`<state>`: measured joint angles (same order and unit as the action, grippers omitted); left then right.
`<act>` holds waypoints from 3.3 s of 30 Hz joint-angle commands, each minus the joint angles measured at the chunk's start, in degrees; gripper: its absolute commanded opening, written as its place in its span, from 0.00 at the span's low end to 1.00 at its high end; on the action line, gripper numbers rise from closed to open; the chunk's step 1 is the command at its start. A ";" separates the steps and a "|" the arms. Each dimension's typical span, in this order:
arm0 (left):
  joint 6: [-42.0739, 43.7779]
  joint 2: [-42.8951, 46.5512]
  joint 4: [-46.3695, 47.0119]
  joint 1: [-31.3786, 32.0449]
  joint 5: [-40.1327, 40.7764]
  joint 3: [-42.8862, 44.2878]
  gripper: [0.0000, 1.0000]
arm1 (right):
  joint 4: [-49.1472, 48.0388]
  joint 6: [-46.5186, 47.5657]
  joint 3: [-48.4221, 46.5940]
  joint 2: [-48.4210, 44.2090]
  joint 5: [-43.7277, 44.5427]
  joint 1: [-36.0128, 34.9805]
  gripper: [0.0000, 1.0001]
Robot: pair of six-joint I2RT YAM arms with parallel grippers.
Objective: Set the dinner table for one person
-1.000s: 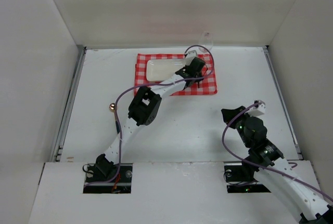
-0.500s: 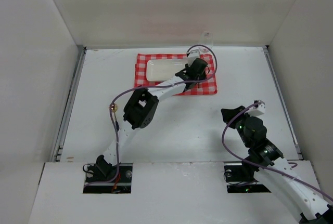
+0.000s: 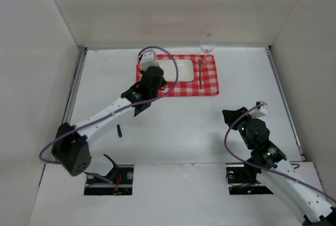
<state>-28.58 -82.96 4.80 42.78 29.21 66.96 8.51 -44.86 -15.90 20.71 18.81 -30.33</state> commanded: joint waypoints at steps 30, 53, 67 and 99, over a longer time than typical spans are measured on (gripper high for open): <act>-18.09 16.34 -22.29 -20.77 0.76 -41.20 0.24 | -5.44 0.83 0.96 -2.34 -0.88 -3.99 0.30; 9.23 9.24 3.54 -17.78 -13.64 -18.73 0.02 | -5.70 0.57 1.22 -1.20 -0.35 -4.08 0.30; 14.25 -15.64 7.33 -27.80 -31.84 -0.34 0.02 | -5.44 0.39 1.49 -2.16 0.00 -4.17 0.30; 11.88 -30.07 7.16 -27.98 -25.26 6.17 0.03 | -5.61 0.30 1.49 -0.58 0.00 -4.17 0.30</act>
<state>-16.60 -113.58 10.07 15.51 3.27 70.43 5.58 -44.82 -14.13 19.94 18.31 -33.85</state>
